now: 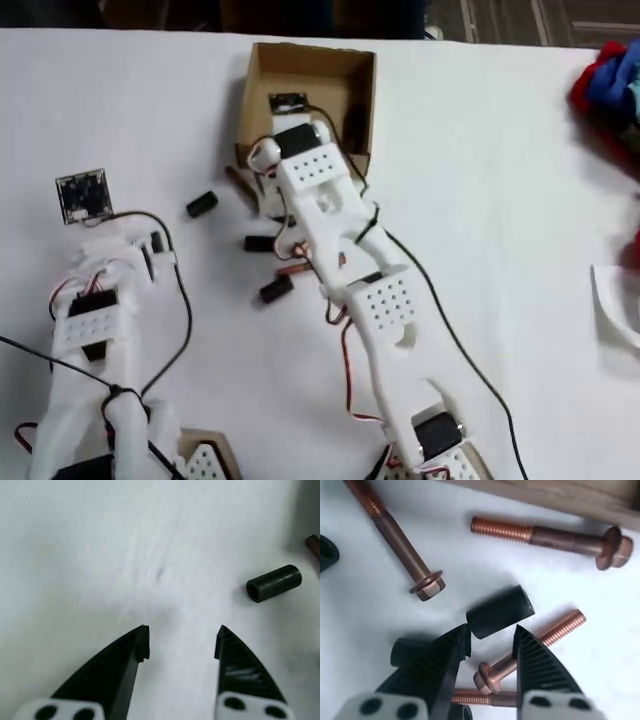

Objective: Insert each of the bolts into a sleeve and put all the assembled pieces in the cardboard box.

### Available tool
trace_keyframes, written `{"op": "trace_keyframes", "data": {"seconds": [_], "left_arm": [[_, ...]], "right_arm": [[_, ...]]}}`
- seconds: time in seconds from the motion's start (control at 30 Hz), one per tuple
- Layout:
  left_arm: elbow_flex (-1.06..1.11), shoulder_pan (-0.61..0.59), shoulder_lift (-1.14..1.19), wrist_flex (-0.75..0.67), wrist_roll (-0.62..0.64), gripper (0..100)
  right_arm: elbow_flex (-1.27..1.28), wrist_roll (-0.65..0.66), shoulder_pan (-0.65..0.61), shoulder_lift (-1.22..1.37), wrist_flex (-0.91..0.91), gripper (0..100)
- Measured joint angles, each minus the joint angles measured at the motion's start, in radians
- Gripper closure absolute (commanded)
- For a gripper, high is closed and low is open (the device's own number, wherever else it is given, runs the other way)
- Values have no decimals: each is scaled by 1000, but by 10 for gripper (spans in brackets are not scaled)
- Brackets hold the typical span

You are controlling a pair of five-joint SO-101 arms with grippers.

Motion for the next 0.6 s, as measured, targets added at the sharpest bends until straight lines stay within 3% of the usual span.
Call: {"op": "trace_keyframes", "data": {"seconds": [0.5,0.6], "left_arm": [[0,0,0,0,0,766],[0,0,0,0,0,766]], "right_arm": [[-8,-35,14,89,-95,874],[-11,-40,18,92,-94,947]]}}
